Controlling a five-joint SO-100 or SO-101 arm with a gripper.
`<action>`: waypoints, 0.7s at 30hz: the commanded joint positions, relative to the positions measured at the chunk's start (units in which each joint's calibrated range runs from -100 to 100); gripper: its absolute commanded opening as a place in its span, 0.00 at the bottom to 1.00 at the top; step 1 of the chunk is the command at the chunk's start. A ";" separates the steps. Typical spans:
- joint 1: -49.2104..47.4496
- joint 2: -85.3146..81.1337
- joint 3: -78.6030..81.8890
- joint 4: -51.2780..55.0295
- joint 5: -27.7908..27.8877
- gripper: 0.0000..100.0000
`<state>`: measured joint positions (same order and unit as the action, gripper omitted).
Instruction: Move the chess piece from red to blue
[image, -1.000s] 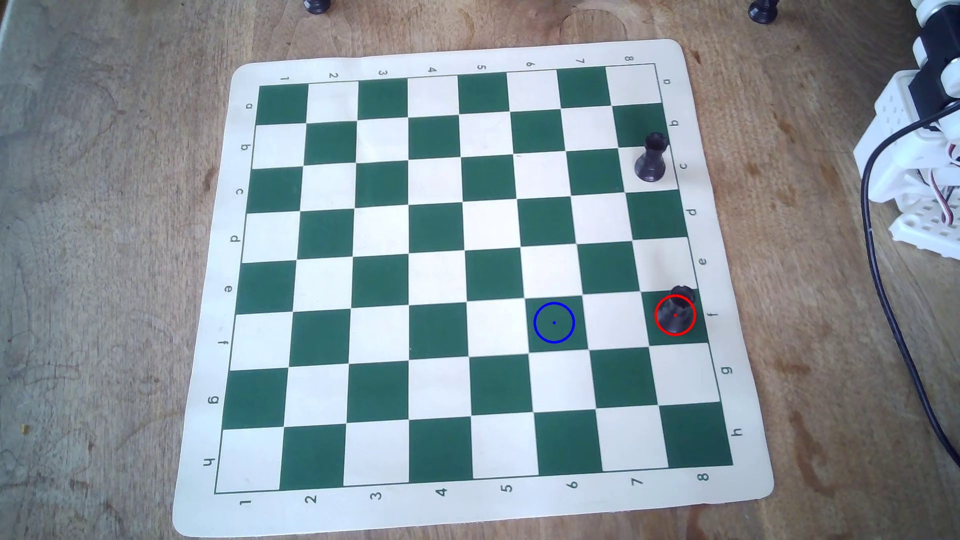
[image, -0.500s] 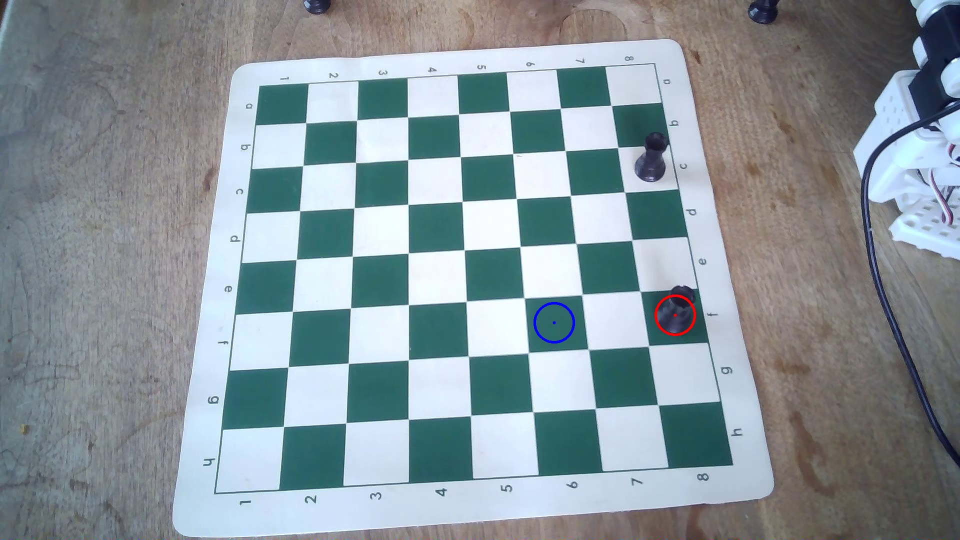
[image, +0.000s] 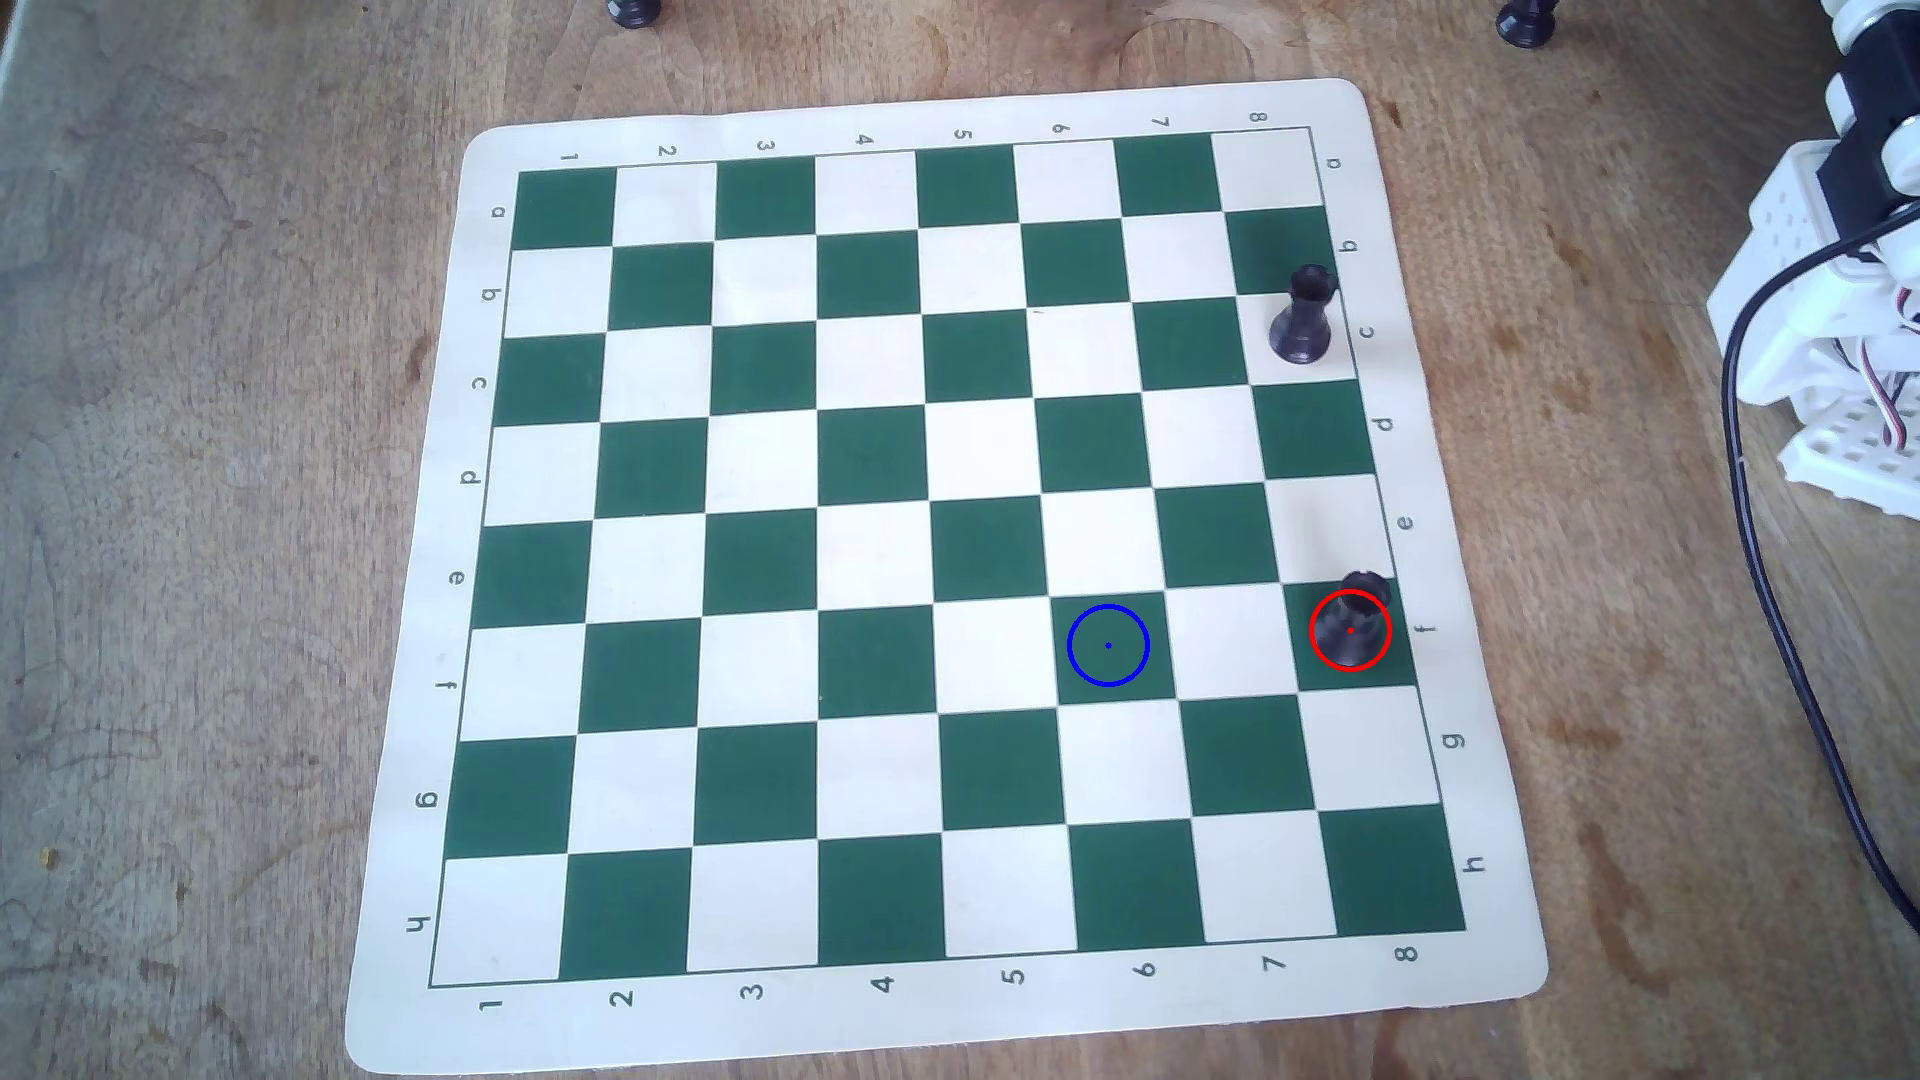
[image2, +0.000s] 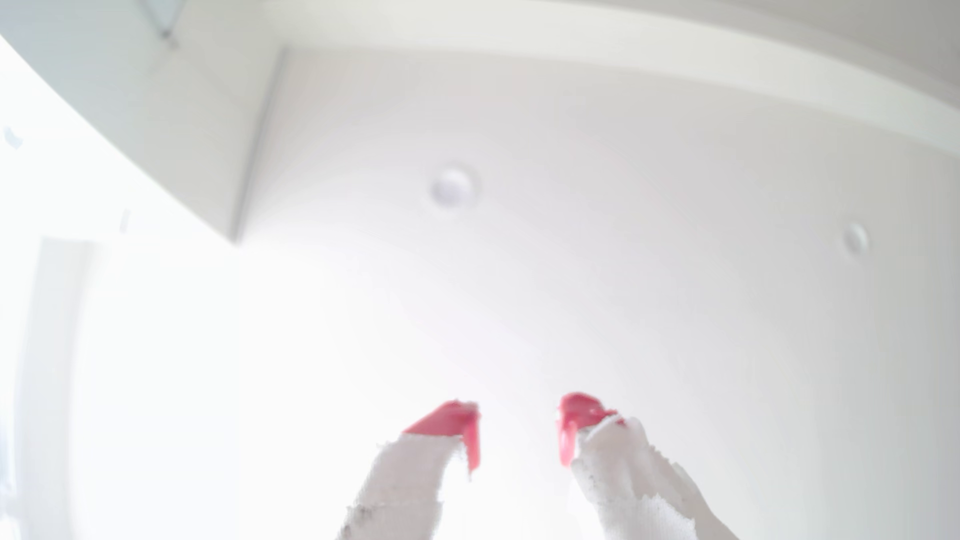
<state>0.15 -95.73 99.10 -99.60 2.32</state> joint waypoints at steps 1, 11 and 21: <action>-0.11 -0.11 0.81 -0.15 0.24 0.09; -0.11 -0.11 0.81 -0.15 0.24 0.09; -0.50 -0.11 0.90 7.46 -2.93 0.00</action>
<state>0.15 -95.73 99.10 -99.60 0.95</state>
